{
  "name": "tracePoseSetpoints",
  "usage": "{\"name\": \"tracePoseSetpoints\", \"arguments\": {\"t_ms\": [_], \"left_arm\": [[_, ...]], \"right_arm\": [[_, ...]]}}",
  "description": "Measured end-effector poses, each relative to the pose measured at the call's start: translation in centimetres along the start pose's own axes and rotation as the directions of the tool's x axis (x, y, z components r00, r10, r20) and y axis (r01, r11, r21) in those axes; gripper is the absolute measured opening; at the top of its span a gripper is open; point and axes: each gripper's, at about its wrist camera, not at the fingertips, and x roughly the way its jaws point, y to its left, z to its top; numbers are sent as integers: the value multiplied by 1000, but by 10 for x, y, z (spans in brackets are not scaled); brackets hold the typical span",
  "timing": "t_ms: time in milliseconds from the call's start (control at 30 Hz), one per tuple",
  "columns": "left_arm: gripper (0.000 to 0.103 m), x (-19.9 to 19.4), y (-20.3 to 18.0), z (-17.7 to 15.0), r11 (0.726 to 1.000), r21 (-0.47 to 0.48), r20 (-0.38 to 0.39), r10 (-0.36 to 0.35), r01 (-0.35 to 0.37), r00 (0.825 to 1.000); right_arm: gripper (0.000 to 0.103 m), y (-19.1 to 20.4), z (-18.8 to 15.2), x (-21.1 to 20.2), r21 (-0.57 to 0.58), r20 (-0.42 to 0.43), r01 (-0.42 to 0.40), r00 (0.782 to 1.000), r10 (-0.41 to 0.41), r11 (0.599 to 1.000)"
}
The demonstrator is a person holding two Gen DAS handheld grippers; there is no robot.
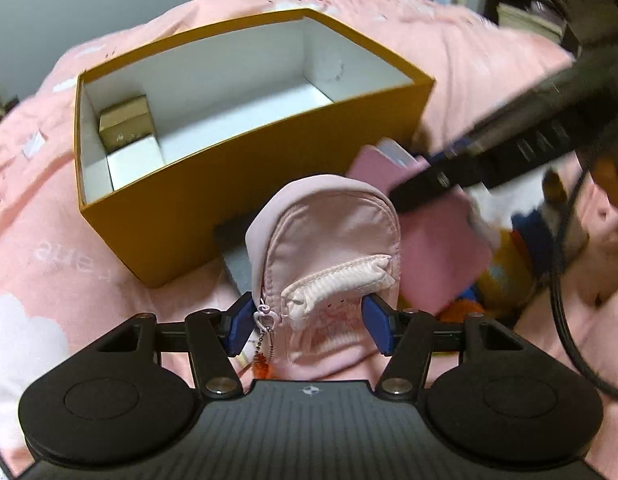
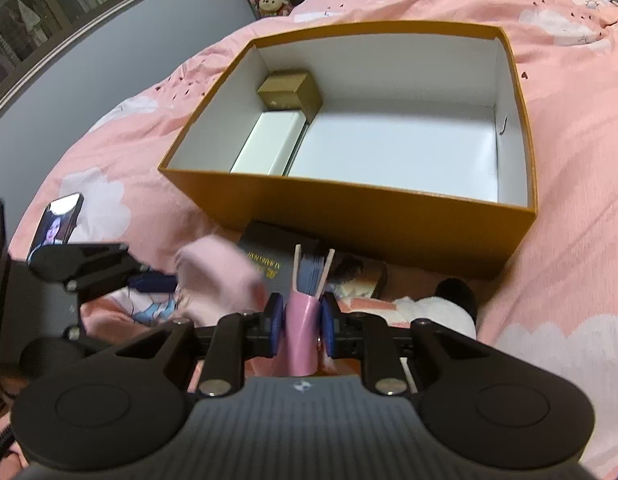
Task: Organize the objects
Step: 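Grasp pink backpack with left gripper while right gripper grasps pink pencil cup, then lift the backpack and pencil cup and carry both over the orange box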
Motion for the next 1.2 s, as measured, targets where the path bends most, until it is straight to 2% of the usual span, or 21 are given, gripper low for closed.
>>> {"name": "tracePoseSetpoints", "arguments": {"t_ms": [133,300,400,633,867,1067,1200], "left_arm": [[56,10,17,1,991,-121,-20,-51,48,998],[32,5,29,-1,973,-223,-9,-64,60,998],[26,-2,33,-1,957,-280,7,-73,72,997],[24,-32,25,1,946,-315,78,-57,79,995],[23,-66,26,23,936,-337,165,-43,97,985],[23,-86,36,56,933,-341,256,-30,119,966],[23,-91,44,77,929,-357,305,20,95,952]], "right_arm": [[21,1,0,1,-14,-24,-5,1000,4,1000],[21,2,-1,2,-17,-37,-6,999,5,1000],[20,1,-1,0,-13,-26,-3,1000,3,1000],[20,6,1,-15,-21,19,18,1000,-18,1000],[20,16,13,-44,-57,112,30,993,-23,998],[20,18,37,-79,-78,239,45,971,-25,996],[20,18,57,-93,-86,321,72,946,-40,994]]}}
